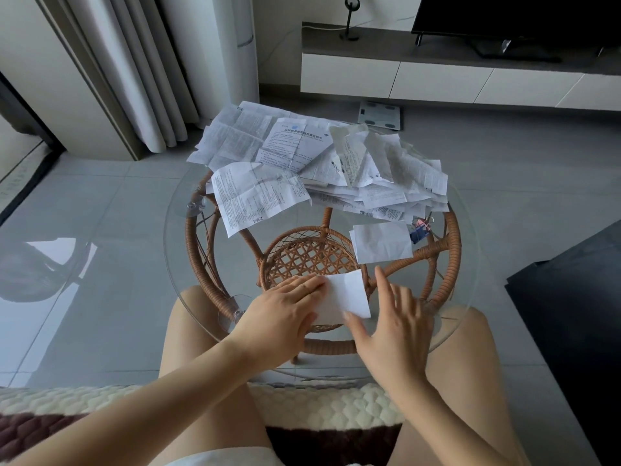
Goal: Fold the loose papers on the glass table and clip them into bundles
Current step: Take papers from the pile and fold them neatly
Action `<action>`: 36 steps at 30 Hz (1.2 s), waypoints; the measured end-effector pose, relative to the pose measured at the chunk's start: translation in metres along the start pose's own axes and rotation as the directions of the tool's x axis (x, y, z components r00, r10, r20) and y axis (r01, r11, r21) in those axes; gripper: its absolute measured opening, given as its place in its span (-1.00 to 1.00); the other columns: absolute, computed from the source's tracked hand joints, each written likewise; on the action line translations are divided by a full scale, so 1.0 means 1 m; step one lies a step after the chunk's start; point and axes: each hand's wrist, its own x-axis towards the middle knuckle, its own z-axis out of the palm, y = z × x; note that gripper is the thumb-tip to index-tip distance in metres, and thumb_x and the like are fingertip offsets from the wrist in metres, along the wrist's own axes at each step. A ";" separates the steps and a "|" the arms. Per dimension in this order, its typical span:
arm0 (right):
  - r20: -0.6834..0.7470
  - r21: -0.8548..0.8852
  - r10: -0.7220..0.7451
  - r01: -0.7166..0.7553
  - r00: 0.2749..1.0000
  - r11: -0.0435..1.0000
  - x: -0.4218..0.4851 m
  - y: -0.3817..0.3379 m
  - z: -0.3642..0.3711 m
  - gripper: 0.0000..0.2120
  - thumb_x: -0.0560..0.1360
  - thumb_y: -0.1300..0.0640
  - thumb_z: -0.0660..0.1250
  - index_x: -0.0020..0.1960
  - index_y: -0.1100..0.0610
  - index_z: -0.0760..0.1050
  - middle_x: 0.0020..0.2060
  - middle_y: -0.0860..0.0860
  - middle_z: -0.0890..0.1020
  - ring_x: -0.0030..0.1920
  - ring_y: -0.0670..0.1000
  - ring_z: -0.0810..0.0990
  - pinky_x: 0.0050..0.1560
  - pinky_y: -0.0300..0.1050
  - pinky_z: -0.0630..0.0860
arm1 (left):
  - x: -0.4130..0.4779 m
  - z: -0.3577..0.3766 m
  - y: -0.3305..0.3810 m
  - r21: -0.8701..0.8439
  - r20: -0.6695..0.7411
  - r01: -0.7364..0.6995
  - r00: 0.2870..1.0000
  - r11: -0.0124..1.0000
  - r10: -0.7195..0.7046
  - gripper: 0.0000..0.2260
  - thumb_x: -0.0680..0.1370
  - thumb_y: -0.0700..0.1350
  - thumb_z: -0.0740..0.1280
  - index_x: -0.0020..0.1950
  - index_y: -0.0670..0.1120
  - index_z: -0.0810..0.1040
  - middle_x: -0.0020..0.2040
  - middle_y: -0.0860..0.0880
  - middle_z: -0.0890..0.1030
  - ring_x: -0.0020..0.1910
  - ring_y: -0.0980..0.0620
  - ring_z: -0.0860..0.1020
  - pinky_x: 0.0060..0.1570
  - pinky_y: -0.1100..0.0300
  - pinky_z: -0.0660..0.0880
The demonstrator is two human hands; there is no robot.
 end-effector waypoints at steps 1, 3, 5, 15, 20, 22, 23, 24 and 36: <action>-0.014 0.018 -0.004 0.004 1.000 1.000 0.000 0.004 -0.001 -0.31 0.30 -0.16 0.37 0.36 0.11 0.43 -0.03 0.10 0.57 -0.08 0.18 0.56 -0.15 0.05 0.47 | 0.000 -0.001 0.000 0.008 0.010 -0.001 1.000 1.000 0.001 -0.58 0.56 -0.03 0.09 0.30 -0.16 0.53 0.32 -0.07 0.52 0.30 -0.06 0.49 0.34 0.02 0.32; -0.044 0.046 -0.024 0.026 0.999 0.999 0.001 0.011 -0.001 -0.37 0.29 -0.12 0.38 0.32 0.07 0.47 -0.07 0.09 0.57 -0.13 0.18 0.57 -0.17 0.07 0.48 | -0.001 -0.002 -0.003 0.029 0.034 -0.014 0.999 0.999 0.013 -0.57 0.56 -0.01 0.09 0.32 -0.13 0.52 0.33 -0.05 0.52 0.31 -0.04 0.48 0.34 0.00 0.30; -0.043 0.075 -0.040 0.043 0.998 0.996 0.003 0.016 -0.002 -0.40 0.28 -0.09 0.37 0.30 0.03 0.48 -0.09 0.07 0.56 -0.14 0.17 0.57 -0.17 0.08 0.49 | -0.002 -0.003 -0.007 0.048 0.063 -0.021 0.998 0.999 0.018 -0.56 0.56 0.03 0.09 0.36 -0.07 0.49 0.36 -0.03 0.48 0.36 -0.02 0.43 0.36 -0.03 0.26; 0.131 0.129 -0.076 0.059 0.988 0.990 0.011 0.025 -0.008 -0.37 0.36 0.02 0.49 0.39 -0.09 0.38 -0.02 0.02 0.52 -0.10 0.11 0.54 -0.07 0.05 0.51 | -0.010 -0.016 -0.024 0.078 0.188 0.011 0.982 0.997 -0.026 -0.58 0.55 0.19 0.02 0.38 0.27 0.38 0.47 0.05 0.29 0.48 0.04 0.22 0.47 -0.02 -0.17; 0.031 0.087 -0.360 0.356 0.932 0.930 0.016 0.017 -0.014 -0.50 0.44 0.04 0.35 0.36 0.05 0.43 0.17 0.06 0.54 0.12 0.12 0.53 0.11 0.13 0.50 | -0.005 -0.017 -0.023 0.064 0.184 -0.002 0.983 0.998 -0.010 -0.57 0.50 0.18 0.07 0.36 0.25 0.41 0.47 0.05 0.29 0.49 0.02 0.19 0.47 -0.06 -0.25; 0.105 0.029 -0.508 0.508 0.855 0.861 0.014 0.012 -0.010 -0.53 0.50 -0.12 0.17 0.31 0.07 0.49 0.26 0.05 0.53 0.26 0.09 0.49 0.25 0.16 0.43 | -0.003 -0.021 -0.023 0.120 0.164 -0.038 0.986 0.992 0.018 -0.62 0.49 0.13 0.19 0.30 0.21 0.50 0.42 0.01 0.39 0.46 -0.03 0.27 0.47 -0.05 -0.14; 0.147 0.014 -0.539 0.544 0.829 0.839 0.013 0.013 -0.009 -0.52 0.50 -0.17 0.12 0.27 0.07 0.52 0.27 0.04 0.54 0.29 0.07 0.49 0.25 0.18 0.43 | -0.002 -0.022 -0.020 0.152 0.152 -0.059 0.988 0.987 0.035 -0.63 0.47 0.10 0.26 0.26 0.17 0.55 0.39 -0.01 0.44 0.44 -0.05 0.32 0.46 -0.06 -0.07; 0.188 -0.001 -0.555 0.565 0.810 0.825 0.012 0.015 -0.007 -0.51 0.51 -0.19 0.10 0.24 0.08 0.54 0.26 0.03 0.55 0.29 0.07 0.49 0.25 0.18 0.44 | -0.002 -0.023 -0.015 0.177 0.138 -0.080 0.989 0.981 0.055 -0.64 0.45 0.08 0.31 0.23 0.10 0.60 0.35 -0.03 0.48 0.41 -0.05 0.37 0.45 -0.07 0.00; 0.266 -0.051 -0.578 0.610 0.771 0.791 0.008 0.091 -0.037 -0.49 0.62 -0.21 -0.08 0.28 -0.03 0.52 0.30 -0.10 0.50 0.36 -0.10 0.40 0.36 0.21 0.07 | 0.022 -0.003 0.033 0.009 0.173 -0.350 0.923 0.937 0.343 -0.67 0.62 0.14 0.15 0.24 0.07 0.59 0.29 -0.05 0.54 0.29 -0.05 0.47 0.34 -0.02 0.37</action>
